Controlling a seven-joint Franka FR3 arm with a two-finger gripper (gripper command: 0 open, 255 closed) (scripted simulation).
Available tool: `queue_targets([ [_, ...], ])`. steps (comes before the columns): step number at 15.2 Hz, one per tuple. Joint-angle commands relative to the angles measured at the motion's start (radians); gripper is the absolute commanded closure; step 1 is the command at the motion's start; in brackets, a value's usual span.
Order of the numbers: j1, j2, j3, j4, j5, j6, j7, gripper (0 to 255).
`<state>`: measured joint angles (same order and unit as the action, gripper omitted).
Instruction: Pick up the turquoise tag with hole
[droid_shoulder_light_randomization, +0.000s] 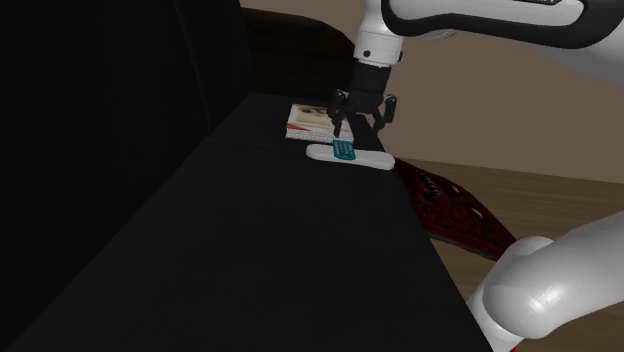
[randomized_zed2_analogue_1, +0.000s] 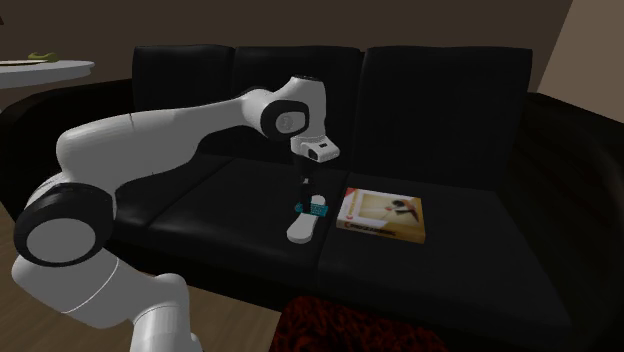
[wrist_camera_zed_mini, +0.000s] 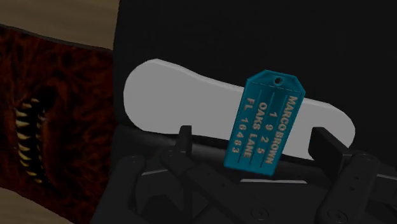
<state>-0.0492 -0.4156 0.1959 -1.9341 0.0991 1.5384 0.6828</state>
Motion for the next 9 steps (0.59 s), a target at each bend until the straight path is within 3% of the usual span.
queue_targets([
  [1,-0.009,0.068,0.034,0.079,-0.015,-0.018,0.086,0],
  [9,-0.005,0.041,0.035,-0.049,-0.009,0.084,0.081,0],
])
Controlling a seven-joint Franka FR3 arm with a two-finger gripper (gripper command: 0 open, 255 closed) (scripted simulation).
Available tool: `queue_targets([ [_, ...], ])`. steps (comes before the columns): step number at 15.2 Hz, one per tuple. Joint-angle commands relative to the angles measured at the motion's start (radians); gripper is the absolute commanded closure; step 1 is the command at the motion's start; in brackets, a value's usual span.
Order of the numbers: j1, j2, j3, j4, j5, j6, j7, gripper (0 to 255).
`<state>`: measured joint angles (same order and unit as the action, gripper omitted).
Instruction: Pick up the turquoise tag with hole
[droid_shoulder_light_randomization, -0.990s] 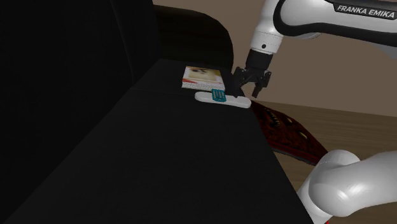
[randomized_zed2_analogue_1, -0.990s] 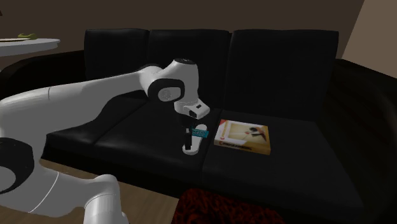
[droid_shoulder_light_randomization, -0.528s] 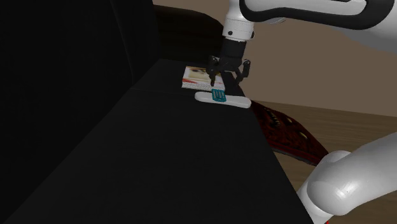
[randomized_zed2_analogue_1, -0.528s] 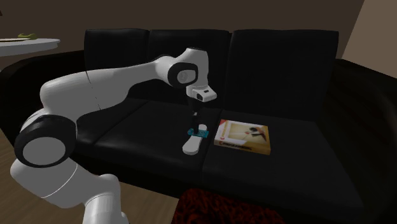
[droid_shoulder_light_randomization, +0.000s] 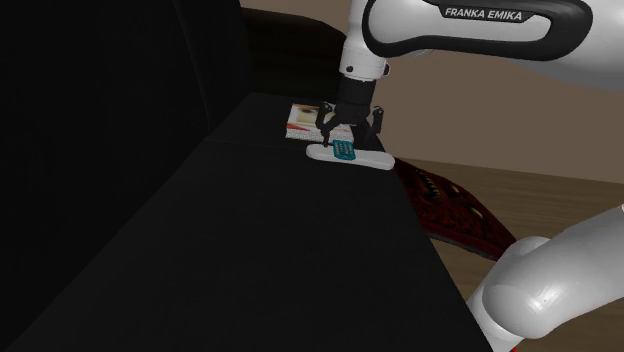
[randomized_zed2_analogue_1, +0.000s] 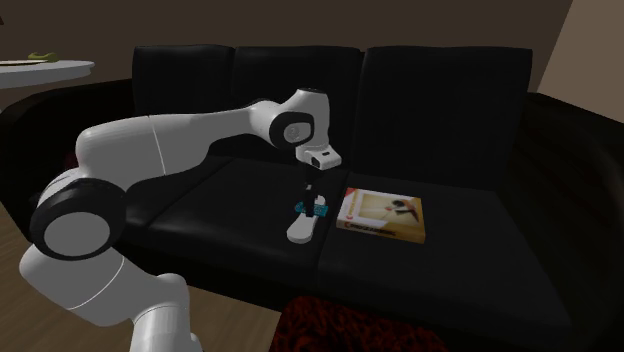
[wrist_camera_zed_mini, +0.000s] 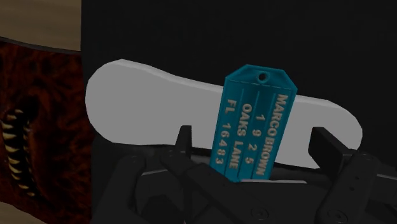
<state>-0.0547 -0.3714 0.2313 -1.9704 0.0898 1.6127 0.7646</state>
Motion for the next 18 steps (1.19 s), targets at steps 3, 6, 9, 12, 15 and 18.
queue_targets([
  [3,0.0,-0.005,-0.001,-0.015,0.001,0.01,-0.002,255],
  [6,0.001,-0.006,0.0,-0.014,0.001,0.009,0.0,255],
  [9,0.0,-0.007,-0.001,-0.017,0.001,0.01,-0.002,255],
  [12,0.0,-0.001,-0.001,0.003,0.0,-0.004,0.0,255],
  [15,-0.002,0.009,-0.002,0.053,-0.003,-0.044,0.002,255],
  [18,-0.003,0.021,-0.002,0.105,-0.005,-0.084,0.004,255],
])
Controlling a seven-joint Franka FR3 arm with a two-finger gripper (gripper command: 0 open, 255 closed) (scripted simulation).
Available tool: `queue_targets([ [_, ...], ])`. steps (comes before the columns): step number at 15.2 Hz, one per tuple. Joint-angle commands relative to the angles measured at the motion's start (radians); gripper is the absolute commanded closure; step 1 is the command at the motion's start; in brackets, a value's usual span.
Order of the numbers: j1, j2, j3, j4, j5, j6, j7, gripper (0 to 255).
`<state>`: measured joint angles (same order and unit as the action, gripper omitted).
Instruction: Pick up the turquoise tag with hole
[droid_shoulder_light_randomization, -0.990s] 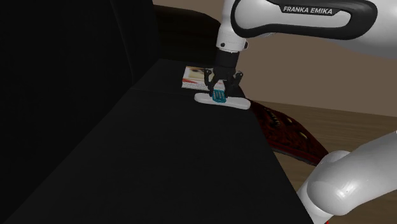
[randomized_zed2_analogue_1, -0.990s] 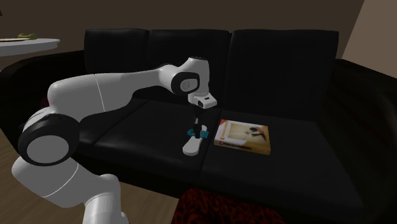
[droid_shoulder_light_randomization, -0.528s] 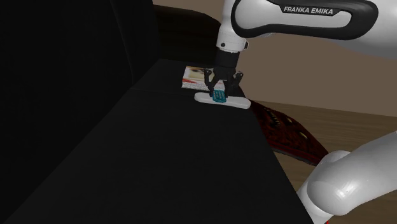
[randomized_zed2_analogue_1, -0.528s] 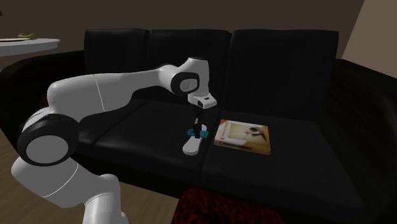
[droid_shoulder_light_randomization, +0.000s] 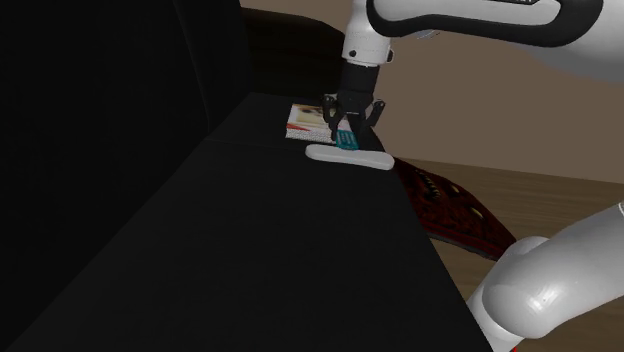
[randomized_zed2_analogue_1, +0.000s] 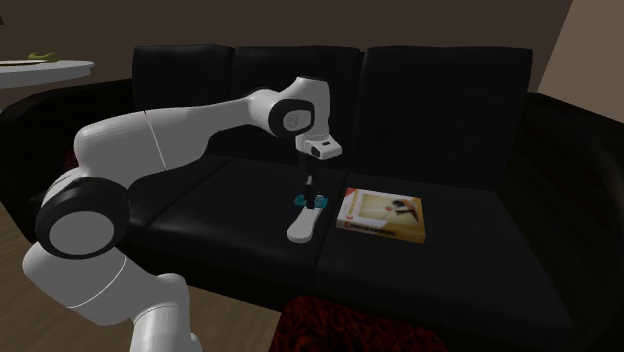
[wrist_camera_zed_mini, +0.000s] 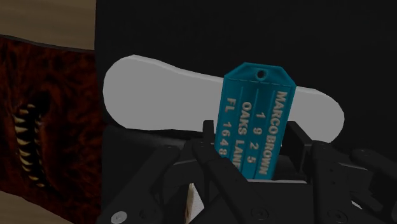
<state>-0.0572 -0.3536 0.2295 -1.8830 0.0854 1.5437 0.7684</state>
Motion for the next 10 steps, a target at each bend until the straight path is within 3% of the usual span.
queue_targets([
  [1,-0.001,0.008,-0.001,0.036,-0.002,-0.029,0.001,255],
  [10,-0.004,0.046,0.0,0.172,-0.009,-0.127,0.009,255],
])
